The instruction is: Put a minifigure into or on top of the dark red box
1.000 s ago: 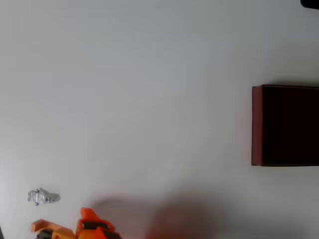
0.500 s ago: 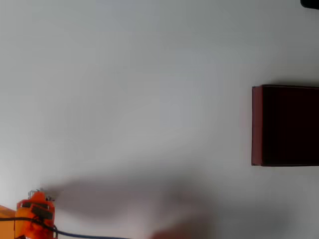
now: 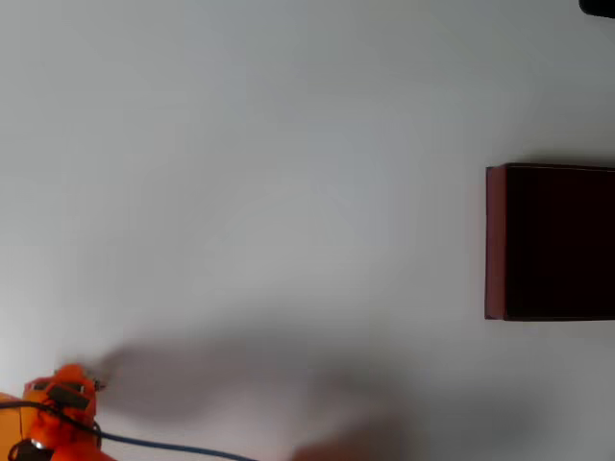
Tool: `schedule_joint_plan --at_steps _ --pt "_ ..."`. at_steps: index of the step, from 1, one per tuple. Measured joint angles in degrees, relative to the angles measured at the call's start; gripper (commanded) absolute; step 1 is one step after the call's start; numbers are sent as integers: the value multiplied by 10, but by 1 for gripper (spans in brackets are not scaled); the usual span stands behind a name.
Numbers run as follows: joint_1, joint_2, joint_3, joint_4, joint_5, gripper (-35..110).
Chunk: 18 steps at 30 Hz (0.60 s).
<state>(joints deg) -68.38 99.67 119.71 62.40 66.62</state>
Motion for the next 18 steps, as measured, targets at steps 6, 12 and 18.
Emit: schedule_joint_plan --at_steps 6,12,18 --pt "12 -10 0 0 -14 20" --pt "18 -9 3 -13 -23 20" --pt "18 -26 14 -37 -33 20"
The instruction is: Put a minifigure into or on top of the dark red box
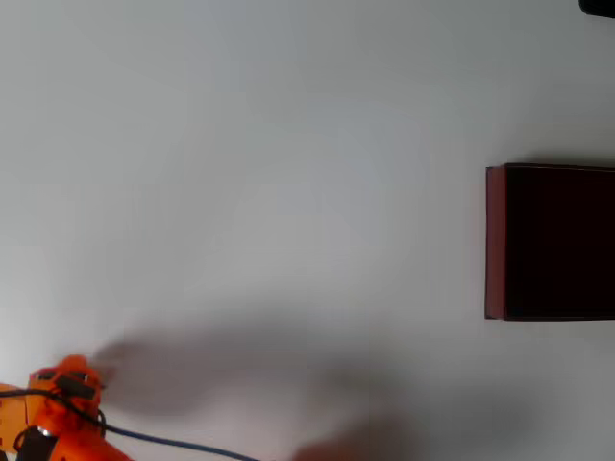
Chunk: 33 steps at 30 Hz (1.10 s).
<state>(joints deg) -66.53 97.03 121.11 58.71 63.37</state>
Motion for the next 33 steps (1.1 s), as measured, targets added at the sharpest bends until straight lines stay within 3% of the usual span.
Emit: schedule_joint_plan --at_steps 23,33 --pt "16 -2 49 -49 3 16" --pt "16 -2 49 -51 3 7"
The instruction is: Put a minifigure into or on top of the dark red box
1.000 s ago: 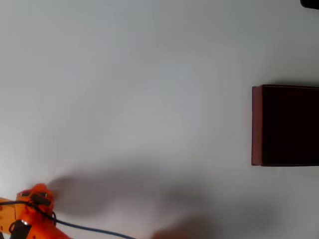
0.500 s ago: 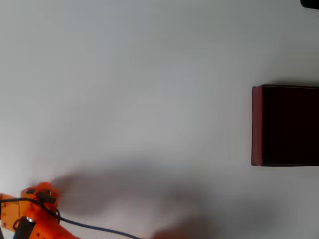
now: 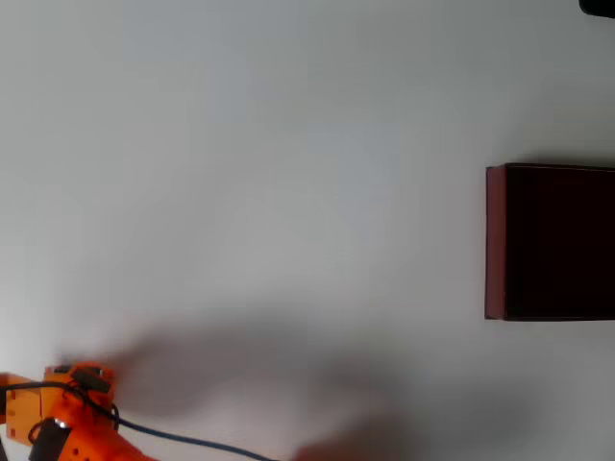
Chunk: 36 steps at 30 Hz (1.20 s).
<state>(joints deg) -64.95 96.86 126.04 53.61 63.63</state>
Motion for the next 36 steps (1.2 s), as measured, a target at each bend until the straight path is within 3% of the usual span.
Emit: schedule_joint_plan --at_steps 14,24,30,36 --pt "0 5 0 15 -3 0" --pt "33 249 -4 214 -37 0" --pt "134 487 -28 354 -119 0" --pt "354 662 -108 475 -250 0"
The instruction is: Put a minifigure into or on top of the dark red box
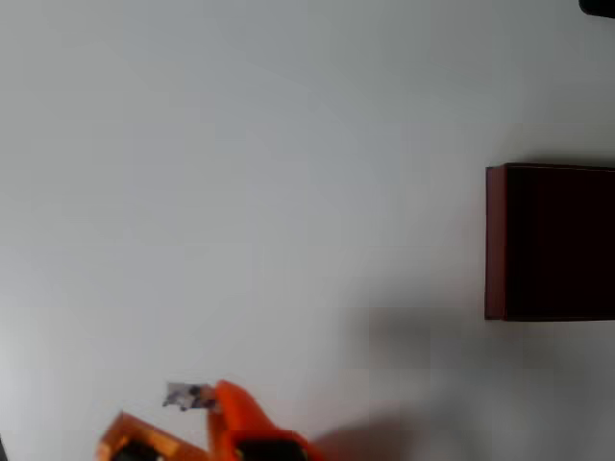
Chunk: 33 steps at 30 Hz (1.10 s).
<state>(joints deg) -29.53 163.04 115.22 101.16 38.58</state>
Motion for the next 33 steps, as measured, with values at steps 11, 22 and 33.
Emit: schedule_joint_plan --at_steps 11,22,33 --pt "445 -104 -78 -68 -188 0" --pt "708 -458 -126 -308 -221 0" --pt "779 -850 -322 -352 -212 14"
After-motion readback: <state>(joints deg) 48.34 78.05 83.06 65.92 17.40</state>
